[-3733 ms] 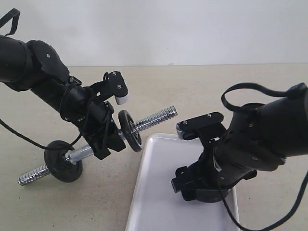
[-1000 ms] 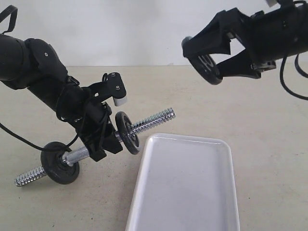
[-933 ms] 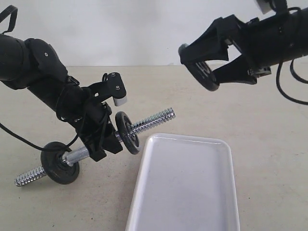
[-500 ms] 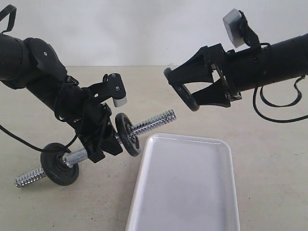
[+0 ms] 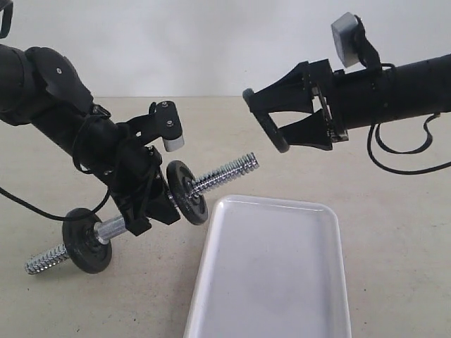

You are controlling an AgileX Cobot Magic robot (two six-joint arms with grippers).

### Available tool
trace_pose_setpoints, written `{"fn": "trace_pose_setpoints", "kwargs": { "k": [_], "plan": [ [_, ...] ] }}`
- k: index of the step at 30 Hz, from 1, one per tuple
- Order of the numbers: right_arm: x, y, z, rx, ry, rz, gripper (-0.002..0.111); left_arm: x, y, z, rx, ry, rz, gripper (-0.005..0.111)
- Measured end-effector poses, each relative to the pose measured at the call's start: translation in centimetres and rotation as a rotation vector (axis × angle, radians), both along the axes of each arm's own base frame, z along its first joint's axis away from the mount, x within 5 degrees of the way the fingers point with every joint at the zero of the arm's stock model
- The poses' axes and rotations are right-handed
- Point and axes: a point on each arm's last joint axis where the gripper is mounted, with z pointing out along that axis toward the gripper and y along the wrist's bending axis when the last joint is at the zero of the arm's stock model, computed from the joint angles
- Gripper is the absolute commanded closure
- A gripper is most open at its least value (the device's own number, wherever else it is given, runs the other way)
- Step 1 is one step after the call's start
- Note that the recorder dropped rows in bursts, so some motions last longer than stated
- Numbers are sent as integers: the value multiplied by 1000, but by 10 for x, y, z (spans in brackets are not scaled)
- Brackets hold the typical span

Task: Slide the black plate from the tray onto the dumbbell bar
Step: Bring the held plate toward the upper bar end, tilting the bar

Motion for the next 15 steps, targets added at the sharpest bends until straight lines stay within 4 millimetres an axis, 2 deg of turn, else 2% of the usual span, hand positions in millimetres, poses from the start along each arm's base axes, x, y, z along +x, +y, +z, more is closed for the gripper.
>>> {"fn": "trace_pose_setpoints", "kwargs": {
  "k": [5,15],
  "plan": [
    [4,-11,0,-2,-4,-41,108,0,0,0,-6,0,-1,102],
    [4,-12,0,-5,-18,-36,108,0,-7,4,-86,-8,-9,102]
  ]
}}
